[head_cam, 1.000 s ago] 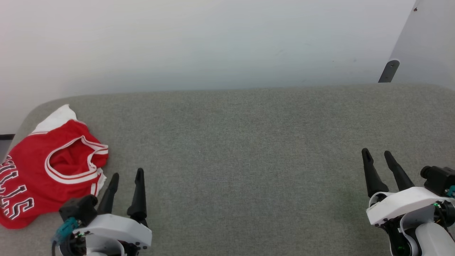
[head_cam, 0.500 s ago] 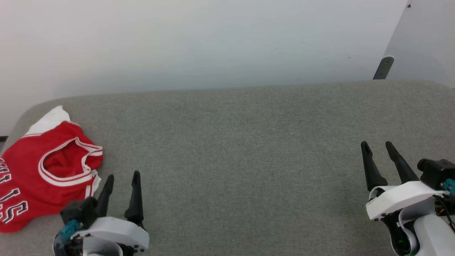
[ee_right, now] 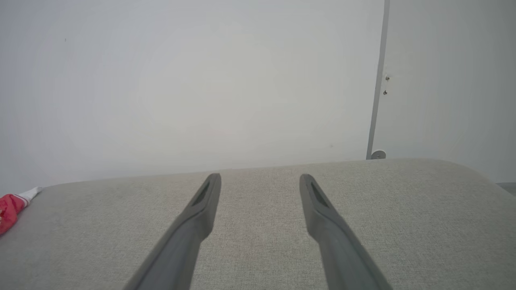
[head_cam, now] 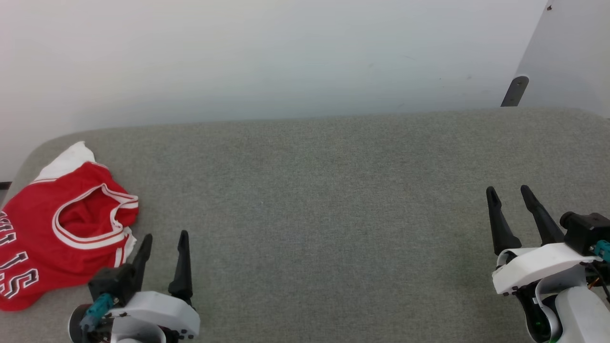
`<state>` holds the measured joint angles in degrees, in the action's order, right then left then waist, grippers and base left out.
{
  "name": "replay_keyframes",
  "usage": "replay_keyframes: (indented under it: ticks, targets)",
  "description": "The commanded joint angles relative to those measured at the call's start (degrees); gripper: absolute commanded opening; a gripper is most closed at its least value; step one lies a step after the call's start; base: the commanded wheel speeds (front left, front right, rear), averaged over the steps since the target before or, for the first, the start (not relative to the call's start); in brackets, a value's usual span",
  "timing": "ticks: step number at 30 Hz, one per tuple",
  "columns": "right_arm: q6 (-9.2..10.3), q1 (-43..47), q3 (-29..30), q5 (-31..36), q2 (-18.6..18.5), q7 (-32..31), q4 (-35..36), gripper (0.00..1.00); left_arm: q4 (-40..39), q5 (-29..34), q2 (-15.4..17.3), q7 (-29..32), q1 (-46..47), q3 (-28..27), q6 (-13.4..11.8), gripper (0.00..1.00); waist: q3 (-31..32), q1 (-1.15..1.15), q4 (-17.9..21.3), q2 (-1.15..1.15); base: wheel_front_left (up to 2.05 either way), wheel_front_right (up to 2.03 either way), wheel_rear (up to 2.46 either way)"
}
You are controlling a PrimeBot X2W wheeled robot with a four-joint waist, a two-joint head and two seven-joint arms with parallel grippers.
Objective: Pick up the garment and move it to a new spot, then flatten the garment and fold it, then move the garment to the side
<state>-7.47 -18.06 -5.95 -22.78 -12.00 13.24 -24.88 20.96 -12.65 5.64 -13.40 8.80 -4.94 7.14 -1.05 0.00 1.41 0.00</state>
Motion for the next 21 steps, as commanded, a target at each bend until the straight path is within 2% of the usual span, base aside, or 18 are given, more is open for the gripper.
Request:
replay_keyframes:
  ticks: [1,15,21]
  targets:
    - [-0.04,-0.11,0.17,1.18,0.0,0.55,0.1,1.0,0.23,1.05,0.1,-0.49,0.57,-0.27,0.33,1.0,0.08,0.0,-0.03,0.0,0.0,0.0,0.0]
    - [-0.04,-0.39,1.54,3.69,0.2,2.01,-0.53,1.0,2.86,4.41,0.33,-1.91,1.63,0.51,0.44,1.0,0.19,0.0,-0.26,0.0,0.0,0.0,0.0]
    - [-0.04,-0.7,1.15,2.92,0.68,1.92,-0.63,1.0,3.94,2.91,0.26,-1.76,2.7,1.39,0.43,1.0,-0.15,0.0,-1.54,0.0,0.0,0.0,0.0]
